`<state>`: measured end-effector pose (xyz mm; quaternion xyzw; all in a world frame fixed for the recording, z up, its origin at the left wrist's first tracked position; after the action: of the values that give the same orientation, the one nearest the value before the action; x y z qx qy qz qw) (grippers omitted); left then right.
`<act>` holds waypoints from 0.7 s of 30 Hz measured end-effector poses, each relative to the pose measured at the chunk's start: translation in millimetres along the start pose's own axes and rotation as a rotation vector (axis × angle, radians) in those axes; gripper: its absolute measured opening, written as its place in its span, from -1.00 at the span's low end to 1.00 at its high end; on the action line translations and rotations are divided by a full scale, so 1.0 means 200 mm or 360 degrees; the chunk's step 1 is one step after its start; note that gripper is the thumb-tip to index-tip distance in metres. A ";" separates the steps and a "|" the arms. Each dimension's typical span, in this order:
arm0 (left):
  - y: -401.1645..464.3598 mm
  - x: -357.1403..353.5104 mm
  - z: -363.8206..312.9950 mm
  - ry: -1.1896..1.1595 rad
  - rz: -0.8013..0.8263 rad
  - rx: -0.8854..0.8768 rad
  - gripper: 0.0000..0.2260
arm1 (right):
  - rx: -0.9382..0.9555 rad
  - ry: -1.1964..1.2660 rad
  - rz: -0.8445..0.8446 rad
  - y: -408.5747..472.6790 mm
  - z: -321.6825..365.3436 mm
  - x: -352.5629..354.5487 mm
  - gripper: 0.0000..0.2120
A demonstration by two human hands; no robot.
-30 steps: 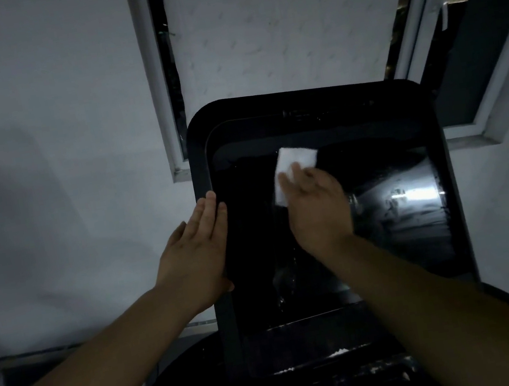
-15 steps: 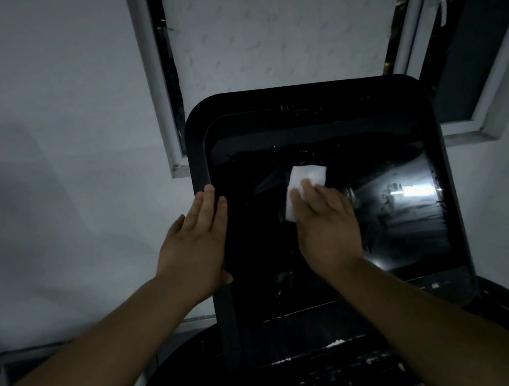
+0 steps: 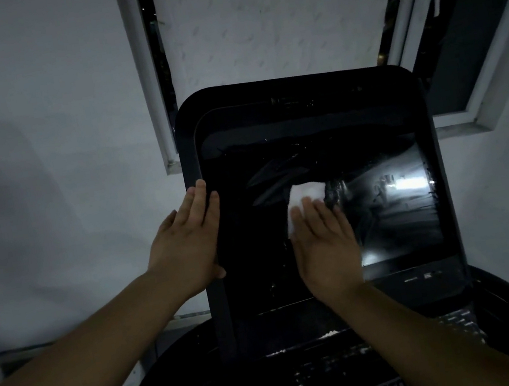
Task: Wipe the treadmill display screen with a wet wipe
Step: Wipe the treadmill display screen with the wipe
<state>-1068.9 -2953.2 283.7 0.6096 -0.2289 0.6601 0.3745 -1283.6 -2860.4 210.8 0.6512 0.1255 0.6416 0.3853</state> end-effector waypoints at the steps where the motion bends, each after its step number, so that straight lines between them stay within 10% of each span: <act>1: 0.00 0.00 0.00 -0.0006 -0.0002 0.0005 0.21 | -0.0008 0.0023 0.0018 -0.04 0.05 -0.01 -0.52; 8: -0.01 0.01 0.00 -0.0004 0.0019 -0.0002 0.20 | 0.0420 -0.0071 0.0319 -0.41 0.28 -0.07 -0.38; 17: -0.01 0.00 0.00 -0.0009 0.0014 -0.0029 0.21 | -0.0138 -0.0122 0.0323 -0.32 -0.04 -0.04 -0.36; 21: -0.01 0.01 -0.01 -0.0006 0.0008 -0.0024 0.21 | 0.0073 -0.0025 0.0400 -0.49 0.21 -0.06 -0.31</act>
<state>-1069.1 -2950.0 284.5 0.6074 -0.2363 0.6581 0.3770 -1214.7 -2816.9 141.3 0.6755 0.0546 0.6767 0.2878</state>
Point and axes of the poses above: each hand's wrist, its own y-axis towards the middle knuckle, its own x-axis out of the back of the hand, z = x × y, the point moved 2 cm from there along y, towards the middle knuckle, and after that the axes turned 10 degrees about -x, right-handed, at the moved point
